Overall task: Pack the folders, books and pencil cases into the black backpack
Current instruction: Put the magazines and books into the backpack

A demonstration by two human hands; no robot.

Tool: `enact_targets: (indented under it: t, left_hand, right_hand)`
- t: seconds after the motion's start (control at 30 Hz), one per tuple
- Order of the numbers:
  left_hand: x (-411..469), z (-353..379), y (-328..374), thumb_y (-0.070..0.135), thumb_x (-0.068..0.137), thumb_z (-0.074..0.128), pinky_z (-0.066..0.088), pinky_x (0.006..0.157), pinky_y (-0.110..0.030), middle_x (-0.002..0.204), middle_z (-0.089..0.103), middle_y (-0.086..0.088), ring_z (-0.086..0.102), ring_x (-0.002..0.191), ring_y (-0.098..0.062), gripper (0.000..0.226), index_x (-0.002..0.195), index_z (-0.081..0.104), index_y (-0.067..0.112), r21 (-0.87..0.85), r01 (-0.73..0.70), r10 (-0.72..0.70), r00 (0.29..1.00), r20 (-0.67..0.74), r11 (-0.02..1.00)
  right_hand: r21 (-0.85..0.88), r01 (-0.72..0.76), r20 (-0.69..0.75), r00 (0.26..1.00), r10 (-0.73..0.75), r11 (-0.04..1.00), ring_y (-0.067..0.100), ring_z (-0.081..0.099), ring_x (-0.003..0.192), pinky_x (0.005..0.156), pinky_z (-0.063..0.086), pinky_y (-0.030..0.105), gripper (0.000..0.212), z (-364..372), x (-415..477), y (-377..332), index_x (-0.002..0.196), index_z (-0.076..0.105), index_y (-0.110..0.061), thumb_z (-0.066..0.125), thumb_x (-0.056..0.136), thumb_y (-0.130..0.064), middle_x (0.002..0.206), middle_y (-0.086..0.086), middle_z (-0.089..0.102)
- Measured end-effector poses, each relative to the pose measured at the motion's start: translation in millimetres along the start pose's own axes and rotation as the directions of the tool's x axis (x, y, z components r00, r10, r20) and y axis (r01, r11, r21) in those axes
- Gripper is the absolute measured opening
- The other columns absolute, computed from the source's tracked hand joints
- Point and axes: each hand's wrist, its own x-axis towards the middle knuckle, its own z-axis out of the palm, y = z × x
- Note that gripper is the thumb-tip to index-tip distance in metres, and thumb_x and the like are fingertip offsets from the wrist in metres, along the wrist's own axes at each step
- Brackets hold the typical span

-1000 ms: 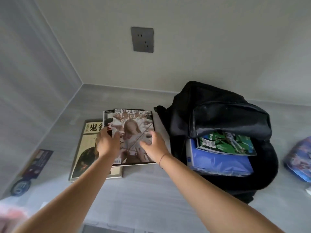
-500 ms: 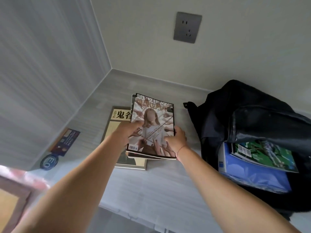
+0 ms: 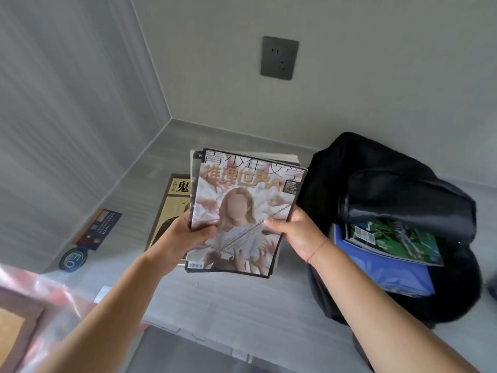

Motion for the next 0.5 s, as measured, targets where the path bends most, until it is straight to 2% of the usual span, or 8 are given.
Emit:
enact_targets:
  t: [0.1, 0.2, 0.27, 0.33, 0.43, 0.5]
  left_hand:
    - [-13.3, 18.0, -11.2, -0.008, 0.079, 0.066, 0.053, 0.067, -0.021, 0.087, 0.075, 0.001, 0.068, 0.088, -0.018, 0.026, 0.097, 0.066, 0.011, 0.007, 0.032, -0.032, 0.999, -0.007, 0.999]
    - [-19.8, 41.4, -17.4, -0.006, 0.076, 0.07, 0.055, 0.081, -0.031, 0.109, 0.072, -0.006, 0.067, 0.102, -0.024, 0.042, 0.114, 0.062, 0.01, -0.024, 0.019, -0.018, 0.999, 0.05, 1.0]
    - [-21.2, 49.4, -16.1, 0.002, 0.069, 0.073, 0.056, 0.082, -0.032, 0.113, 0.07, -0.008, 0.067, 0.105, -0.025, 0.054, 0.12, 0.058, 0.01, -0.062, -0.018, 0.022, 0.998, 0.064, 0.998]
    - [-21.0, 52.6, -12.4, 0.003, 0.068, 0.076, 0.057, 0.082, -0.032, 0.114, 0.07, -0.008, 0.067, 0.105, -0.025, 0.058, 0.122, 0.056, 0.01, -0.082, -0.04, 0.048, 0.995, 0.093, 0.996]
    - [-21.8, 54.4, -14.6, 0.001, 0.065, 0.079, 0.057, 0.074, -0.028, 0.105, 0.073, -0.008, 0.069, 0.099, -0.026, 0.051, 0.112, 0.062, 0.008, -0.084, -0.002, 0.006, 0.999, 0.045, 0.996]
    - [-20.6, 55.0, -22.2, 0.006, 0.058, 0.085, 0.057, 0.078, -0.036, 0.101, 0.074, -0.011, 0.068, 0.1, -0.031, 0.049, 0.103, 0.067, 0.004, -0.066, 0.052, -0.054, 0.998, -0.034, 0.996]
  right_hand:
    - [-0.103, 0.035, -0.026, 0.999, -0.038, 0.994, 0.019, 0.066, 0.097, 0.083, 0.056, 0.032, 0.035, -5.6, -38.3, 3.8, 0.11, 0.06, -0.01, 0.061, 0.082, 0.011, 0.104, 0.008, 0.068]
    - [-0.103, 0.036, -0.104, 0.993, -0.046, 0.994, 0.024, 0.064, 0.104, 0.094, 0.051, 0.037, 0.034, -17.3, -59.8, 7.7, 0.107, 0.062, -0.014, 0.061, 0.082, 0.01, 0.107, 0.01, 0.069]
    - [-0.089, 0.036, -0.108, 0.993, -0.046, 0.995, 0.024, 0.065, 0.104, 0.094, 0.051, 0.036, 0.035, -21.7, -66.0, 6.5, 0.11, 0.062, -0.009, 0.061, 0.082, 0.011, 0.109, 0.011, 0.069]
    - [-0.106, 0.025, -0.086, 0.996, -0.034, 0.994, 0.022, 0.066, 0.105, 0.09, 0.053, 0.029, 0.038, -22.3, -68.6, 5.7, 0.116, 0.06, -0.005, 0.062, 0.081, 0.009, 0.112, 0.01, 0.069]
    - [-0.139, -0.011, -0.057, 0.998, 0.003, 0.99, 0.02, 0.066, 0.104, 0.09, 0.053, 0.027, 0.04, -22.6, -68.3, 8.3, 0.117, 0.061, -0.009, 0.066, 0.08, 0.006, 0.112, 0.008, 0.069]
    - [-0.198, -0.049, -0.079, 0.996, 0.034, 0.979, 0.014, 0.066, 0.101, 0.095, 0.05, 0.029, 0.036, -22.4, -66.8, 16.6, 0.109, 0.063, -0.017, 0.067, 0.08, 0.004, 0.107, 0.001, 0.07]
